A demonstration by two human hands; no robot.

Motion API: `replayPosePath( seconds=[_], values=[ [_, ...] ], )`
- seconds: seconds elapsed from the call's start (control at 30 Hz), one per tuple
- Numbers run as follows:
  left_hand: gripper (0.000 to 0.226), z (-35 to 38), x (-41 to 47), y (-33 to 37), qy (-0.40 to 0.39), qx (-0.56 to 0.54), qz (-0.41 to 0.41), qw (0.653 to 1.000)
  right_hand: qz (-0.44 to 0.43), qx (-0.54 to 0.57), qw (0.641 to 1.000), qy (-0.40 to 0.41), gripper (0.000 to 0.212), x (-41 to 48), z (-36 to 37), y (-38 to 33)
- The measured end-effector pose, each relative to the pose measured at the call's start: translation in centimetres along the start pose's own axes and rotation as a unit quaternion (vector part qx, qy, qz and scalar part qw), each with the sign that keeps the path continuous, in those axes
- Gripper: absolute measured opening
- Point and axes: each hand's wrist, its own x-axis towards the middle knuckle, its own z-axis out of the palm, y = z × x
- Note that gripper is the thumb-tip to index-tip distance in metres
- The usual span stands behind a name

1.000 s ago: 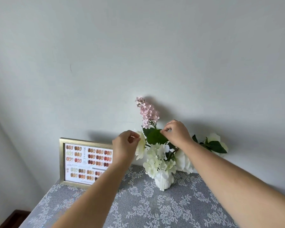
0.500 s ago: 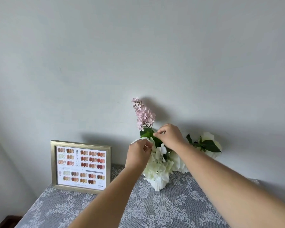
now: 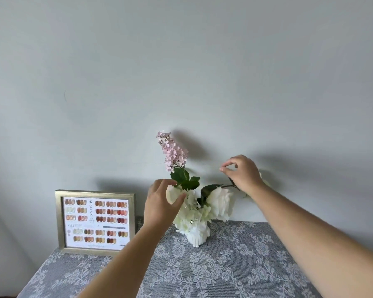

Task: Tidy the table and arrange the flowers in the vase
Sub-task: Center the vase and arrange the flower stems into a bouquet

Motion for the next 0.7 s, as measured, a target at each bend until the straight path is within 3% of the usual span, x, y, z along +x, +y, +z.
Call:
replayPosePath(
  seconds=[0.07,0.23,0.5,0.7],
  values=[
    [0.048,0.3,-1.0,-0.2,0.003,0.039,0.001,0.999,0.034,0.001,0.999,0.035,0.002,-0.6,-1.1,1.6],
    [0.07,1.9,-2.7,-0.1,-0.029,0.057,-0.012,0.998,0.116,-0.026,0.989,0.088,0.023,-2.8,-1.8,5.4],
    [0.064,3.1,-2.5,0.2,0.005,0.056,-0.017,0.998,0.238,-0.082,0.965,0.078,0.048,-3.5,-1.2,8.8],
    [0.061,3.6,-2.6,-0.4,0.022,0.063,-0.01,0.998,0.271,-0.048,0.959,0.068,0.041,-2.5,0.1,9.9]
  ],
)
